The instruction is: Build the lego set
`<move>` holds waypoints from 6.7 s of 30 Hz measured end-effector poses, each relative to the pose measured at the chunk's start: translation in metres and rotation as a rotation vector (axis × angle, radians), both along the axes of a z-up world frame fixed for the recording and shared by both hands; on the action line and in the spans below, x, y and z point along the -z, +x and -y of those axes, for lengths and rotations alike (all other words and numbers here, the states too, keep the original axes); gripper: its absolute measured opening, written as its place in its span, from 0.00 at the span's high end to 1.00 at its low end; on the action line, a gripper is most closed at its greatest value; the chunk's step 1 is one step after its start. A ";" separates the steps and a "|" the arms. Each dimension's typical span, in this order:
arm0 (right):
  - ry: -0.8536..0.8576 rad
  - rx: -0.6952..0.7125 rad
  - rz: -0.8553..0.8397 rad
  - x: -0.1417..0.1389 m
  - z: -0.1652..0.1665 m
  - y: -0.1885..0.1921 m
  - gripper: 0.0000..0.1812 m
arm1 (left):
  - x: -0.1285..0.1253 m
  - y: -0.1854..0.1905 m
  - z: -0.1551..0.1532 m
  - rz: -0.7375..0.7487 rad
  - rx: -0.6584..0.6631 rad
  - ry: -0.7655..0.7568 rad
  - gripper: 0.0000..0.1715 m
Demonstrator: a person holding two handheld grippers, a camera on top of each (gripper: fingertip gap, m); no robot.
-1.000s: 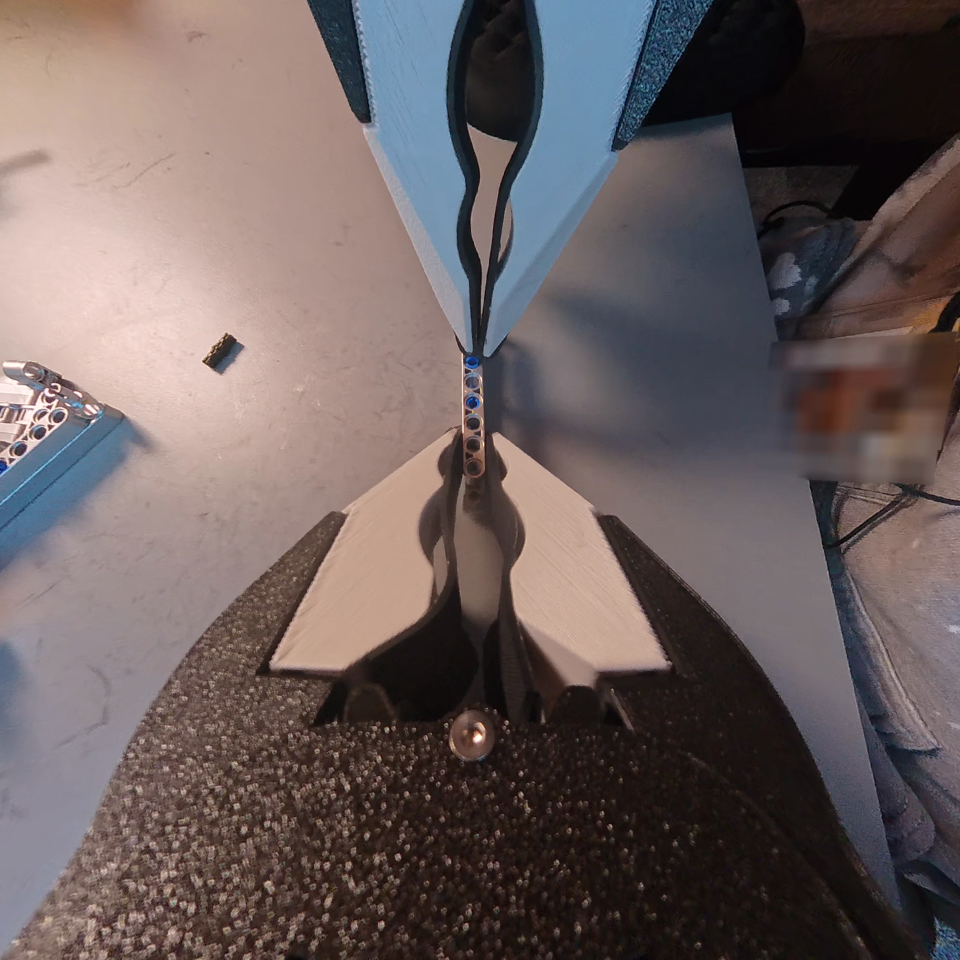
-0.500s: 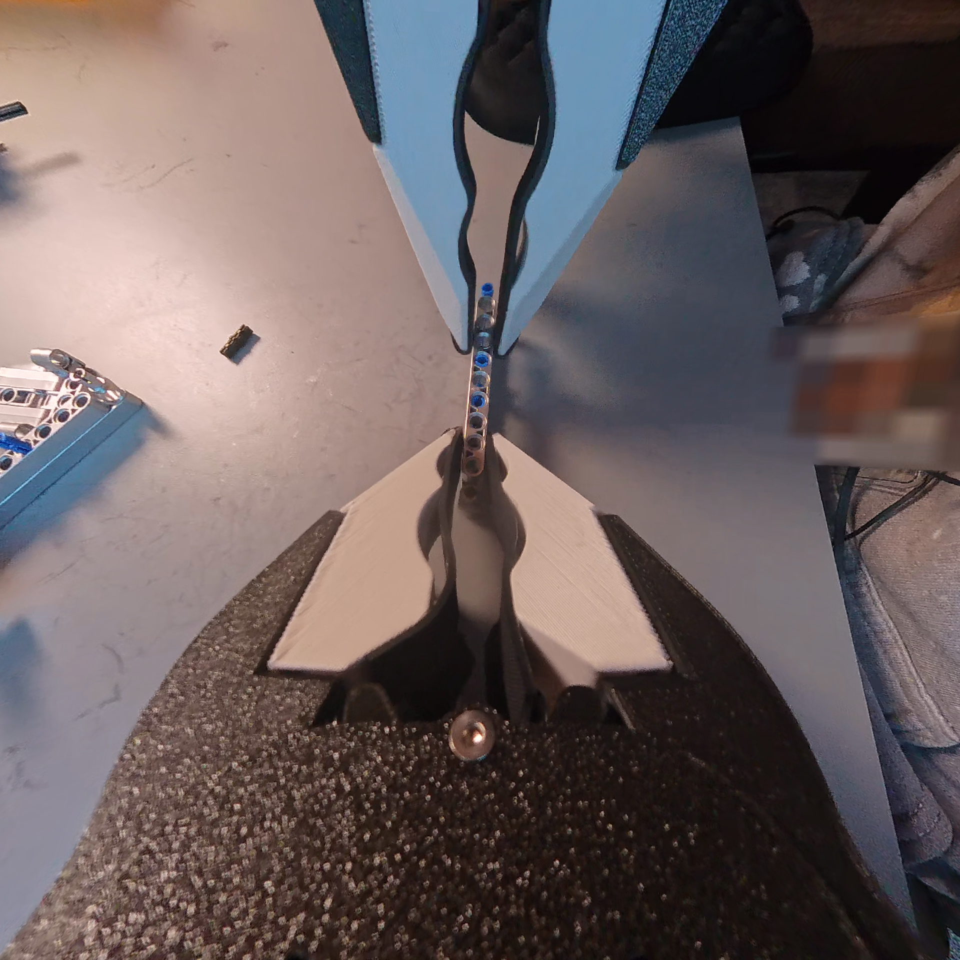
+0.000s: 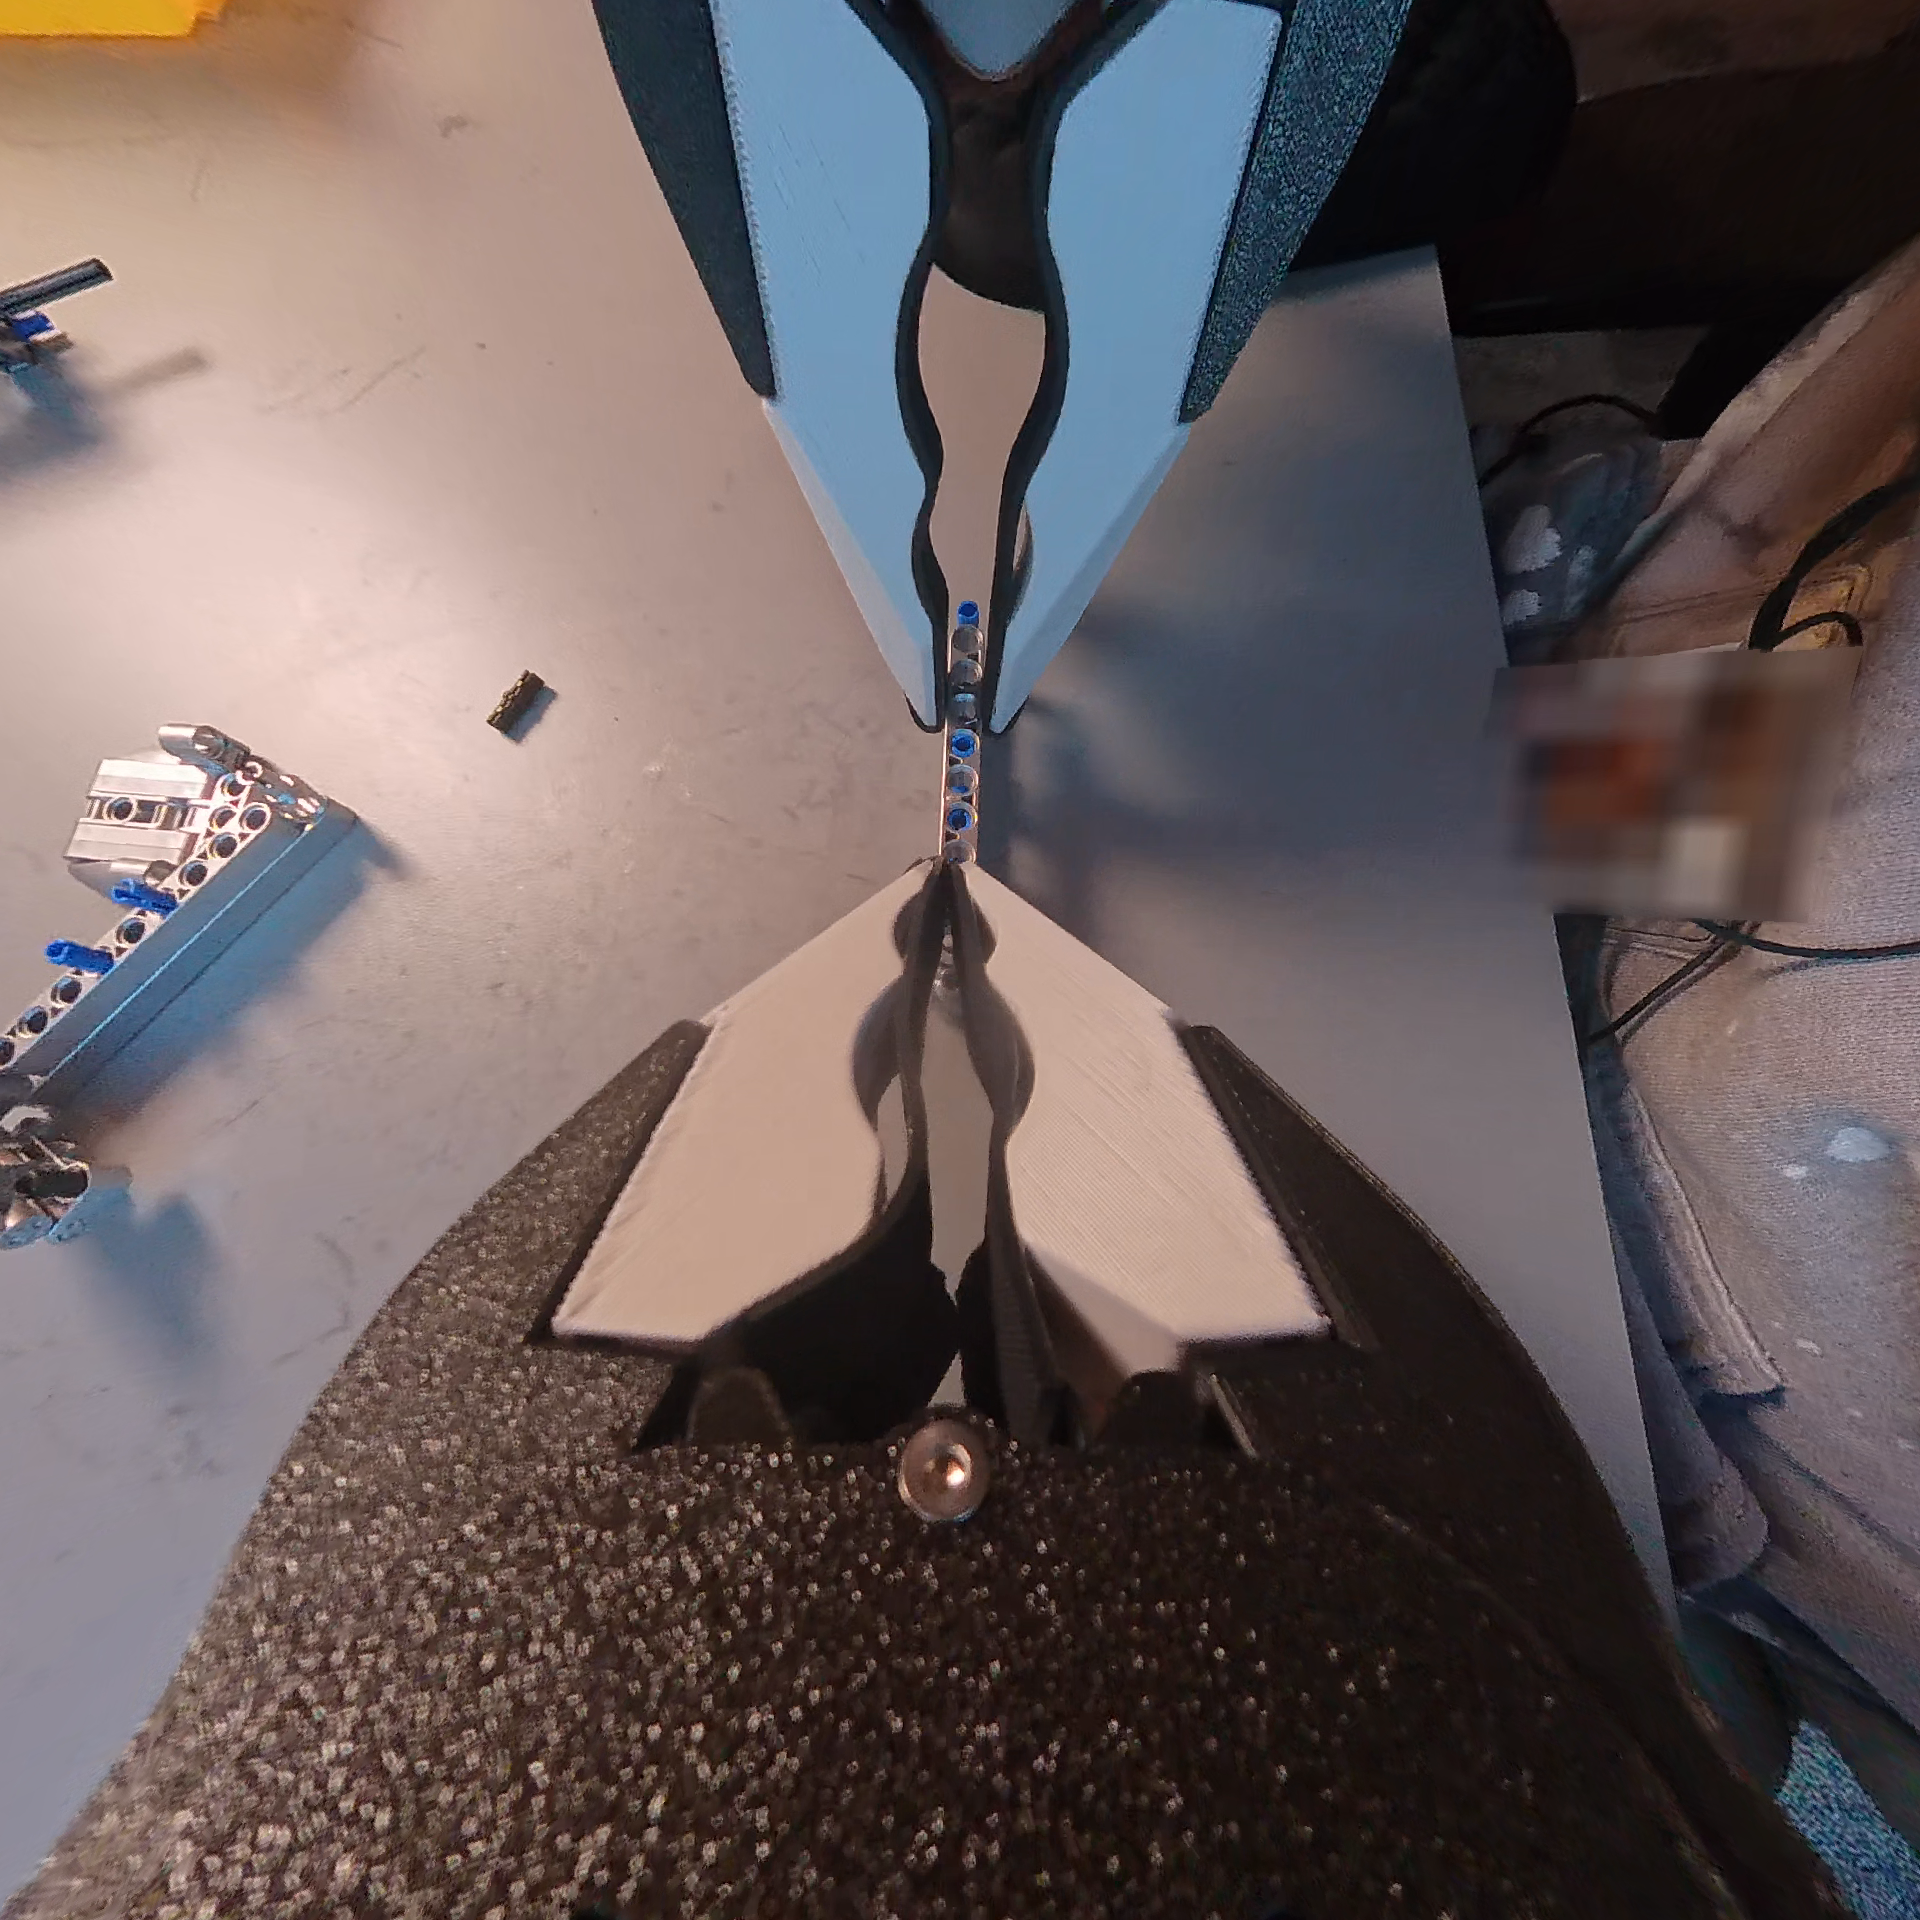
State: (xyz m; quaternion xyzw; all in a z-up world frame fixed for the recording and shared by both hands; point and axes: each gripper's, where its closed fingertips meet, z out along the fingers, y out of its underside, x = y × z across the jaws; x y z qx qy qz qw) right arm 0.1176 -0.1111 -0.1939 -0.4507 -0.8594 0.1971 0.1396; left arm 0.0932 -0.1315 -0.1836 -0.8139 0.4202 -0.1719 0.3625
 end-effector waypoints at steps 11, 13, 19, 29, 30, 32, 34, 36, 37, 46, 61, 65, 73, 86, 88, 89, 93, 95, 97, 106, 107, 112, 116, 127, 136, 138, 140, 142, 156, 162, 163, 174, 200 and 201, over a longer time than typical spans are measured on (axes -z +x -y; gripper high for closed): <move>-0.042 0.035 -0.018 0.010 0.002 0.001 0.97 | 0.004 0.000 -0.001 -0.066 0.037 -0.038 1.00; -0.013 0.016 -0.028 0.009 0.001 0.002 0.97 | 0.003 0.003 -0.001 -0.068 0.045 -0.050 1.00; -0.043 0.028 -0.121 -0.026 -0.002 0.008 0.99 | 0.004 0.008 0.001 -0.081 0.063 -0.060 1.00; -0.017 0.024 -0.050 -0.007 0.001 0.013 1.00 | 0.004 0.013 -0.001 -0.094 0.066 -0.058 1.00; -0.009 0.023 -0.053 -0.007 0.001 0.013 1.00 | 0.004 0.012 0.000 -0.097 0.066 -0.055 1.00; 0.014 0.022 -0.063 -0.007 0.002 0.014 1.00 | 0.005 0.013 0.000 -0.109 0.067 -0.042 1.00; 0.033 0.007 -0.039 0.001 0.005 0.018 1.00 | 0.012 0.015 0.003 -0.134 0.086 -0.045 1.00; 0.077 0.009 -0.096 0.001 0.003 0.015 1.00 | 0.013 0.013 -0.001 -0.162 0.070 0.020 1.00; 0.097 0.011 -0.125 0.001 0.002 0.014 1.00 | 0.013 0.012 -0.001 -0.161 0.070 0.042 1.00; -0.097 0.127 -0.198 -0.011 0.001 0.012 0.99 | 0.010 0.015 0.002 -0.045 0.043 -0.046 1.00; -0.092 0.106 -0.133 0.010 0.003 0.020 0.97 | 0.025 0.013 0.007 0.026 0.022 -0.101 0.97; -0.129 0.114 -0.176 -0.005 -0.003 0.014 0.95 | 0.010 0.010 0.004 0.245 -0.028 -0.239 0.97; 0.174 0.000 -0.489 -0.051 -0.017 -0.009 0.75 | -0.027 -0.007 -0.009 0.703 -0.092 -0.488 0.97; 0.270 -0.013 -0.379 -0.030 -0.028 -0.018 0.92 | -0.039 -0.026 -0.020 0.383 -0.116 -0.003 0.78; 0.247 -0.005 -0.367 -0.028 -0.027 -0.019 0.92 | -0.035 -0.022 -0.020 0.229 -0.098 0.111 0.78; 0.244 0.001 -0.360 -0.027 -0.027 -0.020 0.92 | -0.032 -0.018 -0.020 0.165 -0.083 0.151 0.79; 0.229 0.008 -0.344 -0.022 -0.027 -0.027 0.92 | -0.017 -0.018 -0.026 -0.094 -0.072 0.277 0.89; 0.213 0.012 -0.343 -0.021 -0.027 -0.030 0.92 | -0.014 -0.022 -0.029 -0.150 -0.079 0.300 0.92; 0.175 0.010 -0.348 -0.021 -0.024 -0.032 0.92 | -0.010 -0.024 -0.028 -0.151 -0.081 0.272 0.92; 0.099 0.020 -0.429 -0.023 -0.024 -0.037 0.90 | -0.009 -0.026 -0.027 -0.096 -0.100 0.245 0.92; 0.095 0.011 -0.438 -0.024 -0.023 -0.036 0.90 | -0.009 -0.026 -0.027 -0.091 -0.101 0.249 0.92; 0.146 -0.023 -0.512 -0.033 -0.025 -0.038 0.92 | -0.022 -0.029 -0.030 0.029 -0.142 0.281 0.90; 0.323 -0.090 -0.663 -0.053 -0.035 -0.038 0.92 | -0.051 -0.043 -0.032 0.300 -0.218 0.257 0.81; 0.636 -0.253 -0.907 -0.085 -0.025 -0.041 0.92 | -0.075 -0.038 -0.013 0.673 -0.095 0.067 0.96; 0.676 -0.263 -0.928 -0.087 -0.028 -0.035 0.92 | -0.075 -0.032 -0.008 0.659 -0.053 0.089 0.97; 0.689 -0.265 -0.929 -0.087 -0.028 -0.035 0.92 | -0.075 -0.031 -0.008 0.654 -0.052 0.091 0.97; 0.706 -0.262 -0.931 -0.086 -0.029 -0.035 0.92 | -0.073 -0.032 -0.009 0.641 -0.060 0.097 0.97; 0.719 -0.260 -0.931 -0.083 -0.030 -0.036 0.92 | -0.069 -0.034 -0.012 0.612 -0.086 0.104 0.96; 0.221 -0.113 -0.629 -0.023 -0.042 -0.042 0.87 | -0.030 -0.046 -0.028 0.297 -0.158 0.184 0.97; 0.019 -0.068 -0.492 -0.010 -0.049 -0.040 0.95 | -0.023 -0.043 -0.031 0.269 -0.143 0.174 0.97; 0.003 -0.070 -0.477 -0.009 -0.048 -0.038 0.96 | -0.019 -0.043 -0.033 0.253 -0.150 0.159 0.97; -0.006 -0.058 -0.363 0.012 -0.047 -0.032 0.97 | 0.011 -0.045 -0.033 0.083 -0.148 0.072 0.94; -0.002 -0.003 -0.377 0.012 -0.055 -0.032 0.97 | 0.015 -0.052 -0.036 0.081 -0.205 0.036 0.97; -0.002 -0.001 -0.378 0.012 -0.055 -0.032 0.97 | 0.015 -0.052 -0.036 0.080 -0.206 0.035 0.97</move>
